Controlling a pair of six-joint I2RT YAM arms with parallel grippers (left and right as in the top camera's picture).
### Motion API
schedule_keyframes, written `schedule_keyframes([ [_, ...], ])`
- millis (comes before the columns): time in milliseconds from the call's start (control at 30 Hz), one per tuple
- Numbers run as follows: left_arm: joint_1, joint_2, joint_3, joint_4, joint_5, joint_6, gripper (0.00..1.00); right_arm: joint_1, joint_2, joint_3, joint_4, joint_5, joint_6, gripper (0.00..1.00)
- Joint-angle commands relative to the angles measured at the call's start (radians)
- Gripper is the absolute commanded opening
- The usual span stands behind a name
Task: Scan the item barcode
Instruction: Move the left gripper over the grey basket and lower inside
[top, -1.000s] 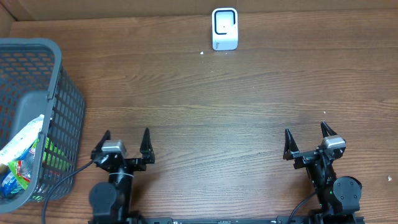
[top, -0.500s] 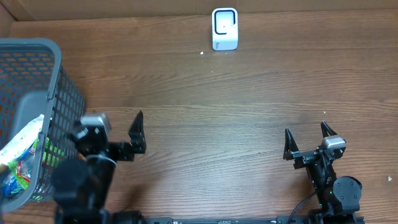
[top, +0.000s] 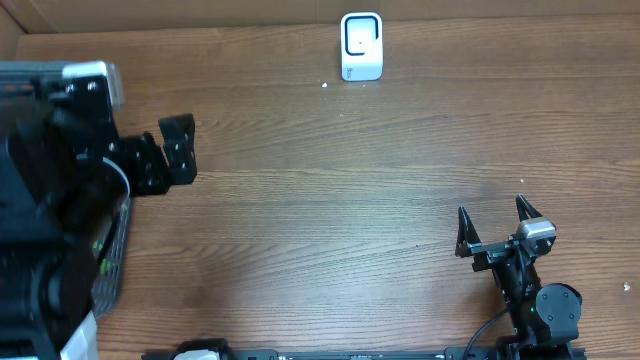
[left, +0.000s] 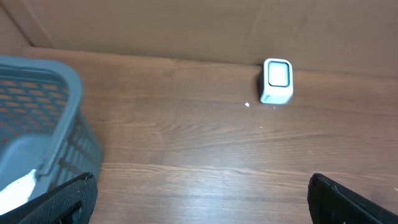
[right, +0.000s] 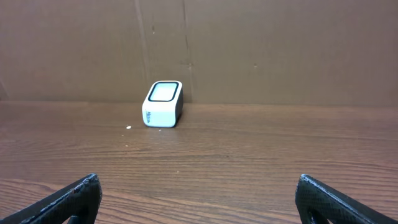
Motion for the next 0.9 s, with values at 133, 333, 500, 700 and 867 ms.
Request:
schedule_keyframes([
  [133,-0.005,0.141,0.052,-0.058,0.043,0.011,1.0,0.005,-0.011,-0.01,0.005,0.009,0.0,1.0],
  [333,0.13,0.206,0.052,-0.229,-0.154,-0.258,0.99,0.005,-0.011,-0.01,0.005,0.009,0.0,1.0],
  [500,0.409,0.165,0.057,-0.241,-0.132,-0.278,1.0,0.005,-0.011,-0.01,0.005,0.009,0.0,1.0],
  [700,0.708,0.139,0.05,-0.27,-0.056,-0.308,1.0,0.005,-0.011,-0.01,0.005,0.009,0.0,1.0],
  [867,0.832,0.158,-0.016,-0.251,-0.056,-0.315,1.0,0.005,-0.011,-0.01,0.005,0.009,0.0,1.0],
])
